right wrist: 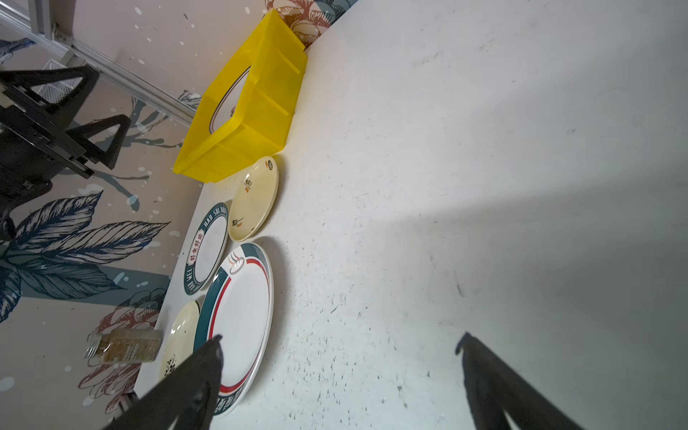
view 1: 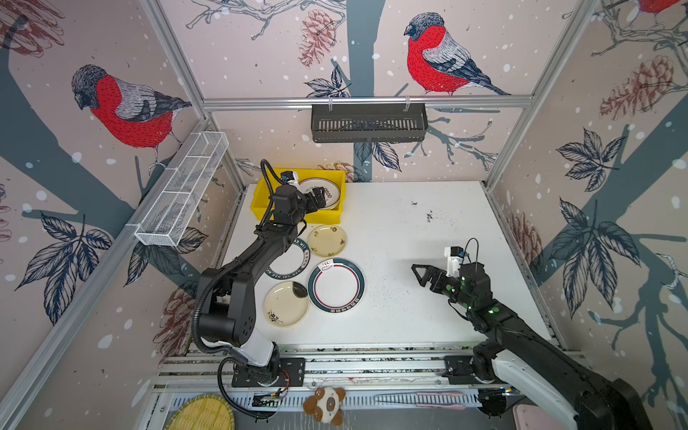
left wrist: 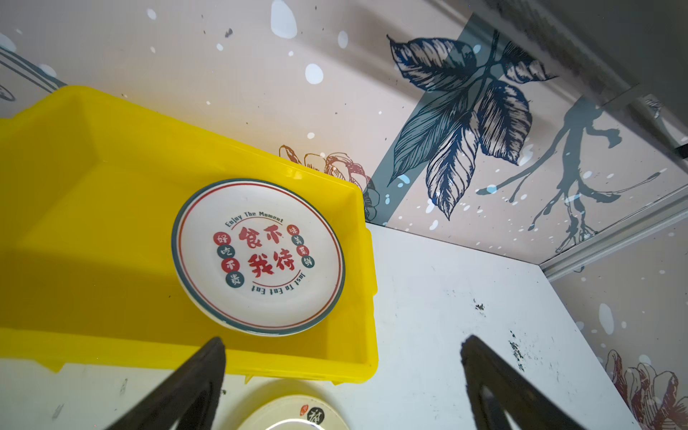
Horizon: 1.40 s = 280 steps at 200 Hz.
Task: Place the plates into the plastic bin on the countertop
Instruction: 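Move the right gripper to the large green-and-red-rimmed plate while the left withdraws, then grasp the large plate's edge nearest the right gripper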
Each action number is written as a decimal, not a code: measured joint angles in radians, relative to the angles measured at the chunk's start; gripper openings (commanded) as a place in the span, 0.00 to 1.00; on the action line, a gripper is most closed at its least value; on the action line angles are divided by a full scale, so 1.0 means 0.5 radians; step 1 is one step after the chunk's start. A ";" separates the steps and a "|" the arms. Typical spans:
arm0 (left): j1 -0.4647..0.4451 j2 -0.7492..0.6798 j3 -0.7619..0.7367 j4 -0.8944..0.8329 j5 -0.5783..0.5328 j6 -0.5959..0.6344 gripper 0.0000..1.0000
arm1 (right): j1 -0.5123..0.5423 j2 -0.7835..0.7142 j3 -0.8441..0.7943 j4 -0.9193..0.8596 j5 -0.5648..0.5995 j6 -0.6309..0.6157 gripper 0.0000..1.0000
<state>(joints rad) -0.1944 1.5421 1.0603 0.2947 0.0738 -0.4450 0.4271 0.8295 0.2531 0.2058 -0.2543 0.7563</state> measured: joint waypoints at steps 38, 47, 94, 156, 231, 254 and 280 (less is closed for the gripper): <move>-0.027 -0.306 -0.326 0.023 -0.026 0.024 0.98 | 0.124 0.217 0.072 0.117 -0.037 0.002 0.99; -0.027 -0.359 -0.387 0.015 -0.044 0.038 0.98 | 0.152 0.273 0.073 0.164 -0.052 0.006 0.99; -0.035 -0.618 -0.742 0.040 -0.030 0.028 0.98 | 0.331 0.598 0.155 0.349 -0.063 0.031 0.98; -0.040 -0.677 -0.982 0.123 0.072 -0.033 0.98 | 0.538 1.196 0.364 0.672 -0.231 0.127 0.77; -0.109 -0.684 -1.096 0.250 0.161 -0.108 0.98 | 0.616 1.570 0.502 0.833 -0.344 0.216 0.55; -0.154 -0.671 -1.095 0.279 0.162 -0.111 0.98 | 0.636 1.659 0.552 0.853 -0.388 0.222 0.49; -0.163 -0.648 -1.095 0.285 0.160 -0.111 0.98 | 0.649 1.733 0.589 0.890 -0.418 0.228 0.43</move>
<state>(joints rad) -0.2756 1.2182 0.5129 0.4370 0.1539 -0.5007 0.7517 1.6962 0.5476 0.6506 -0.4633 0.8703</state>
